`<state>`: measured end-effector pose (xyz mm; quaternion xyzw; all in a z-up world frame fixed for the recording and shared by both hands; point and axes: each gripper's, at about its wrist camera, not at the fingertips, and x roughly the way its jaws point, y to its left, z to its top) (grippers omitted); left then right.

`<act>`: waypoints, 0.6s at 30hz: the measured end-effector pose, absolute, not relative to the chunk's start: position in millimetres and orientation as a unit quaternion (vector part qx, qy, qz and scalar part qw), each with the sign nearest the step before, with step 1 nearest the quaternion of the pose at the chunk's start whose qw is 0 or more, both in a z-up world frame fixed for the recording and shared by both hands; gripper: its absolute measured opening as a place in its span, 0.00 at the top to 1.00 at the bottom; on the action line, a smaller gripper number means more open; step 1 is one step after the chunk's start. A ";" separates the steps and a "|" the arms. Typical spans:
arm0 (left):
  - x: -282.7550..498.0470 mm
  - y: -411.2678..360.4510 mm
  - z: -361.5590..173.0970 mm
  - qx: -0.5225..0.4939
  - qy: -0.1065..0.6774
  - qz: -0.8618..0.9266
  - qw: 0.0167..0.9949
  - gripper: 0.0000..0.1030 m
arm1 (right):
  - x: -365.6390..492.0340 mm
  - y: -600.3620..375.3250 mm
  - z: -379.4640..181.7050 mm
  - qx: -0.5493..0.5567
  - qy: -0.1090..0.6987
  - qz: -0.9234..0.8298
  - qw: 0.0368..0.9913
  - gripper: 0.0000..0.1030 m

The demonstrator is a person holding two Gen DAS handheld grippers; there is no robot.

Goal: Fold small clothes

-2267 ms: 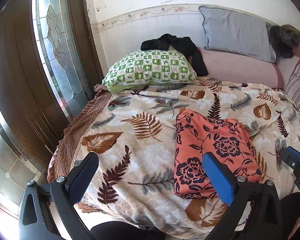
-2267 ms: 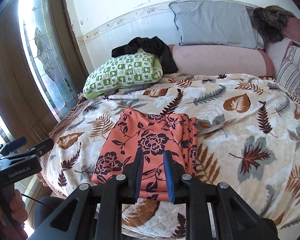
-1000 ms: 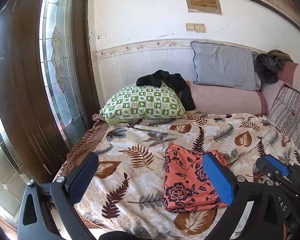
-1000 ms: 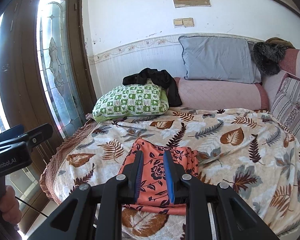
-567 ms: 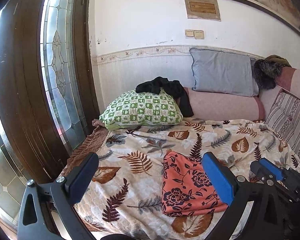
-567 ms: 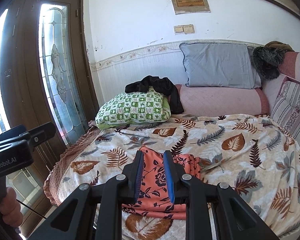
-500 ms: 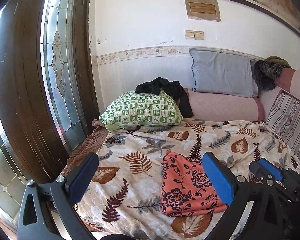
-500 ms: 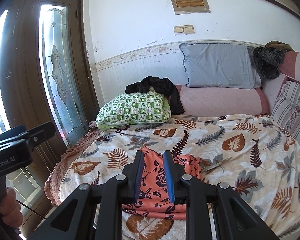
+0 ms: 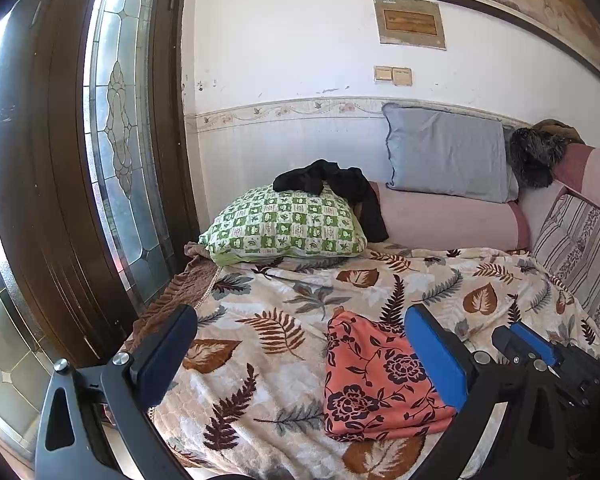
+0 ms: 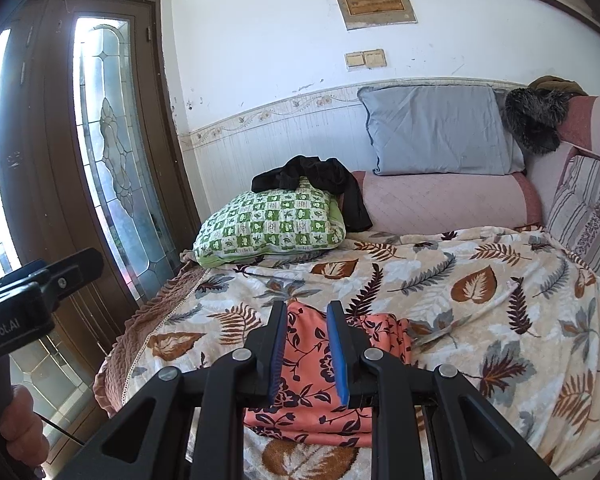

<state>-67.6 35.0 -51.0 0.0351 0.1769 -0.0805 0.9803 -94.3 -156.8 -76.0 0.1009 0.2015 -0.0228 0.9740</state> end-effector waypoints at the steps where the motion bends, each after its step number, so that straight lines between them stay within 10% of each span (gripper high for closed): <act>1: -67.1 35.0 -51.1 0.035 0.177 -0.081 0.980 0.00 | -92.9 -156.3 -77.5 0.101 0.203 -0.024 0.974 0.77; 18: -38.6 30.1 -55.5 0.030 0.191 -0.096 0.977 0.00 | -66.4 -159.0 -87.5 0.098 0.212 -0.026 0.972 0.77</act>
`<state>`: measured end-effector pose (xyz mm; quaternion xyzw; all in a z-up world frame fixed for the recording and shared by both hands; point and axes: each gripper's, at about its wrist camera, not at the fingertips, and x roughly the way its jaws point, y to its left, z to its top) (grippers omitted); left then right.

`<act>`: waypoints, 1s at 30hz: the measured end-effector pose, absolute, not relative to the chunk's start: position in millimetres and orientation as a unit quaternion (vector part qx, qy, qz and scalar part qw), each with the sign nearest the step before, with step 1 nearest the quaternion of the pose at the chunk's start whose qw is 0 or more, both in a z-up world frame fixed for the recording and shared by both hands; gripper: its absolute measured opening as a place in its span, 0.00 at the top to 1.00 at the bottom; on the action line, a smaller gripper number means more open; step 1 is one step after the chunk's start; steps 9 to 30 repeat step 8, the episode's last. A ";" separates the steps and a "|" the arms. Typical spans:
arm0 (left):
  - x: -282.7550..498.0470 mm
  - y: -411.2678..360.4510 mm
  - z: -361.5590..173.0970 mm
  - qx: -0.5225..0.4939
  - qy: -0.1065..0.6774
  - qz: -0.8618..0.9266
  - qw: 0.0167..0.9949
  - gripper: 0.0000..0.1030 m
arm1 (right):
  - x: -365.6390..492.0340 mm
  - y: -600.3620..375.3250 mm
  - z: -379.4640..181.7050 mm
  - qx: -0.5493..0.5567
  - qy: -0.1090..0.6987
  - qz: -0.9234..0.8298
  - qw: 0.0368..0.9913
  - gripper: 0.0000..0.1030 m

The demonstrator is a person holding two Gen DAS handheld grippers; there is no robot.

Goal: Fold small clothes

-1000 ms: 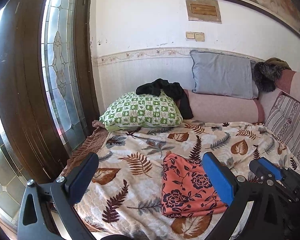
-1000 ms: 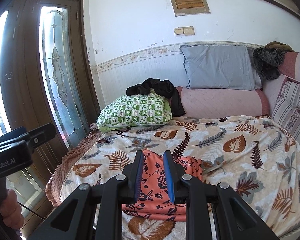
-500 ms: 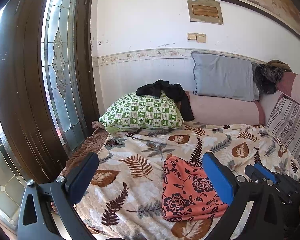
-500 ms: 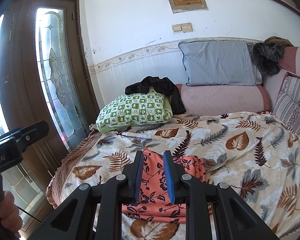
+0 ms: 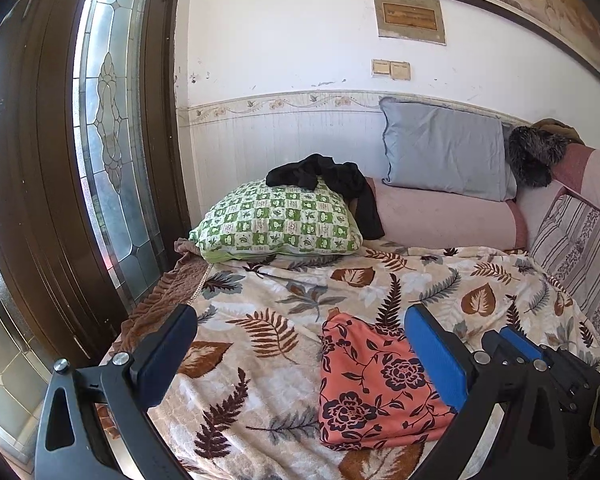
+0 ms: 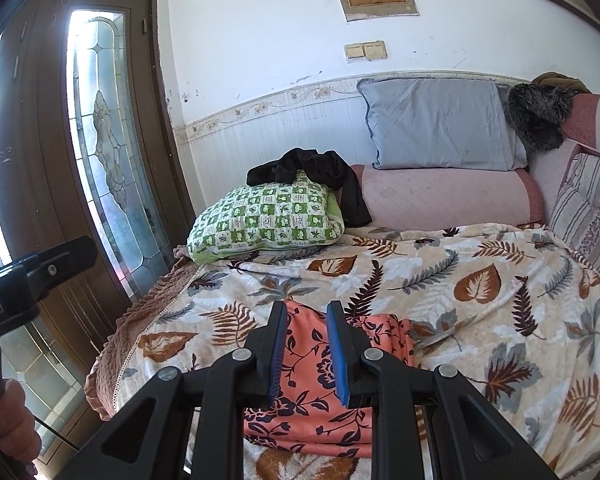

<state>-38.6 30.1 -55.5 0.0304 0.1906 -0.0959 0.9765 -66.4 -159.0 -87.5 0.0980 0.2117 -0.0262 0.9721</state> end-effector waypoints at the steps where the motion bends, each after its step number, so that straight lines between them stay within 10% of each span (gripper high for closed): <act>1: -36.7 29.2 -55.8 0.029 0.193 -0.099 0.976 0.00 | -65.2 -159.3 -88.5 0.099 0.213 -0.027 0.972 0.77; 30: -11.6 16.9 -70.6 0.031 0.194 -0.093 0.976 0.00 | -43.0 -169.7 -102.2 0.108 0.229 -0.028 0.967 0.77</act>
